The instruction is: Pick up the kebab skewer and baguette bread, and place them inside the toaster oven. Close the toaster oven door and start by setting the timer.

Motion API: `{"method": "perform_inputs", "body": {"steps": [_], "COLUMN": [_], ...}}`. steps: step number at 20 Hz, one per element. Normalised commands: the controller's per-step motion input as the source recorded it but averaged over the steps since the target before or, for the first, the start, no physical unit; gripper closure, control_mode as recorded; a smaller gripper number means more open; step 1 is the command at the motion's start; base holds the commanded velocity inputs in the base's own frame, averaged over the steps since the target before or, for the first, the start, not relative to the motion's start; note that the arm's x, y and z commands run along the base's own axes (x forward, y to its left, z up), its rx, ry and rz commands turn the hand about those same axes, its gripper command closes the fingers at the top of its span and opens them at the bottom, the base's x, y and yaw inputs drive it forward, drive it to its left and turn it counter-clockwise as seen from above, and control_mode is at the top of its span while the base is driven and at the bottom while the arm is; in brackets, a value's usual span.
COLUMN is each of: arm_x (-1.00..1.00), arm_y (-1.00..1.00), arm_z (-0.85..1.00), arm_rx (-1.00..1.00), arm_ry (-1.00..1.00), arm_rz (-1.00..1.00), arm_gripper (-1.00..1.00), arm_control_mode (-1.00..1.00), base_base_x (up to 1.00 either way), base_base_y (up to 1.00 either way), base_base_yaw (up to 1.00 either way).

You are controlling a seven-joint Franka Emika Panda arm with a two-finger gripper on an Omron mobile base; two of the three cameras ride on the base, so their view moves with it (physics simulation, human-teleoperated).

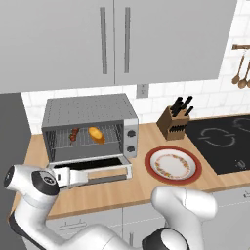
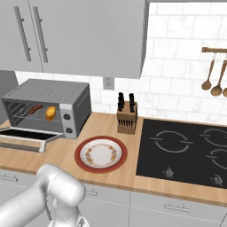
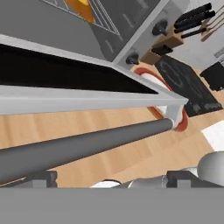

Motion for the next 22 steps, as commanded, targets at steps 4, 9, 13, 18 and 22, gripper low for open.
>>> {"method": "perform_inputs", "body": {"steps": [4,9,13,18,22], "arm_x": [1.00,1.00,1.00,0.97,0.74], "arm_y": [-0.41,-0.41,-0.34,-0.23,-0.13], "arm_z": [0.00,0.00,-0.05,0.00,0.01], "arm_rx": [0.09,0.12,0.12,0.12,0.09], "arm_ry": [-0.32,-0.33,-0.26,-0.18,-0.12], "arm_rz": [0.12,0.14,0.15,0.13,0.11], "arm_gripper": [-1.00,-1.00,-1.00,-1.00,-1.00], "arm_control_mode": [-1.00,-1.00,-1.00,-1.00,-1.00], "base_base_x": [0.00,0.00,0.00,0.00,0.00], "base_base_y": [0.00,0.00,0.00,0.00,0.00], "base_base_yaw": [0.00,0.00,0.00,0.00,0.00]}}
